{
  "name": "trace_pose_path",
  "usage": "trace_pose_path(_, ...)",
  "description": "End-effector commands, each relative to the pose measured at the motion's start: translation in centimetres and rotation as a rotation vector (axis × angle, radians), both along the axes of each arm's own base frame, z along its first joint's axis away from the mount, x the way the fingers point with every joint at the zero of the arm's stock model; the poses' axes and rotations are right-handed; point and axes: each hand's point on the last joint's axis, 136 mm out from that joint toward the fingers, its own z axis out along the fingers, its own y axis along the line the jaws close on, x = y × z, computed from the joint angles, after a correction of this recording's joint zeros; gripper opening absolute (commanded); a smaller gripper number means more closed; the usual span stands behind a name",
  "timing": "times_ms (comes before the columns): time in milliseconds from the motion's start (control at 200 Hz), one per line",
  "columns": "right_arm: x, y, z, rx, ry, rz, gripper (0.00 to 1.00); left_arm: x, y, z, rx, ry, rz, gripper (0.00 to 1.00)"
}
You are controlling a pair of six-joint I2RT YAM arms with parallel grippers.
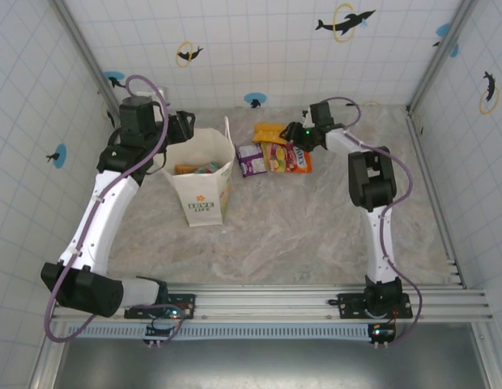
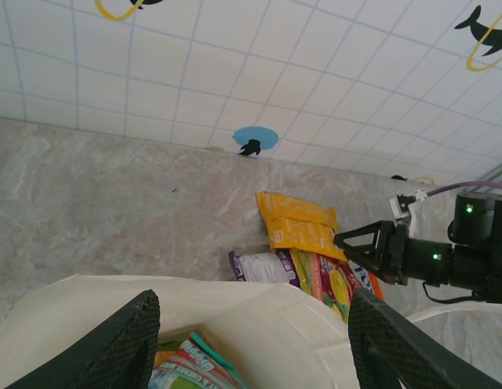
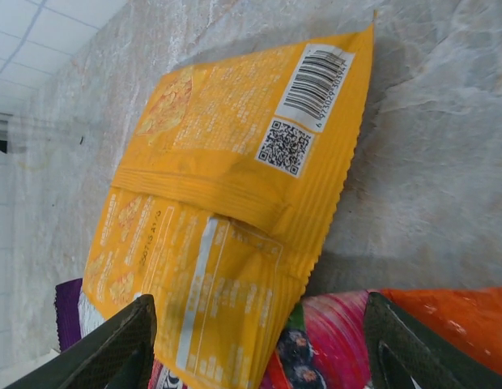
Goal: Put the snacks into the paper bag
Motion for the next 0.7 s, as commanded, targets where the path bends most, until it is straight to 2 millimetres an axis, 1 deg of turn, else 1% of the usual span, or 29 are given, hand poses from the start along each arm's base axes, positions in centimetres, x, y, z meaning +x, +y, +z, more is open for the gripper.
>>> trace_pose_path(0,1.5,1.6,1.3,0.113,-0.043,0.014,0.68,0.5,-0.3,0.7,-0.018,-0.025,-0.013,0.63)
trace_pose_path(195,2.1,2.5,0.2,0.194,-0.037,0.012,0.66,0.6,-0.5,0.6,-0.020,-0.024,-0.018,0.63)
trace_pose_path(285,2.6,2.7,0.0,0.214,-0.042,0.008,0.62,0.7,-0.4,0.6,-0.017,-0.025,-0.017,0.63)
trace_pose_path(355,2.8,2.9,-0.5,0.227,-0.027,0.004,0.59,0.8,-0.4,0.7,-0.016,-0.026,-0.017,0.63)
trace_pose_path(375,3.1,3.0,-0.2,0.240,-0.051,0.006,0.59,0.8,-0.4,0.6,-0.016,-0.025,-0.017,0.63)
trace_pose_path(450,3.4,3.2,0.0,0.266,-0.059,0.010,0.51,0.9,-0.5,0.6,-0.015,-0.025,-0.019,0.63)
trace_pose_path(535,3.2,3.5,0.4,0.278,-0.068,0.026,0.38,0.8,-0.5,0.7,-0.016,-0.027,-0.023,0.63)
trace_pose_path(600,3.1,3.4,1.0,0.270,-0.083,0.032,0.31,0.8,-0.6,0.9,-0.017,-0.032,-0.028,0.62)
trace_pose_path(696,2.7,2.9,2.4,0.252,-0.122,0.025,0.23,0.6,-0.7,1.3,-0.017,-0.045,-0.036,0.62)
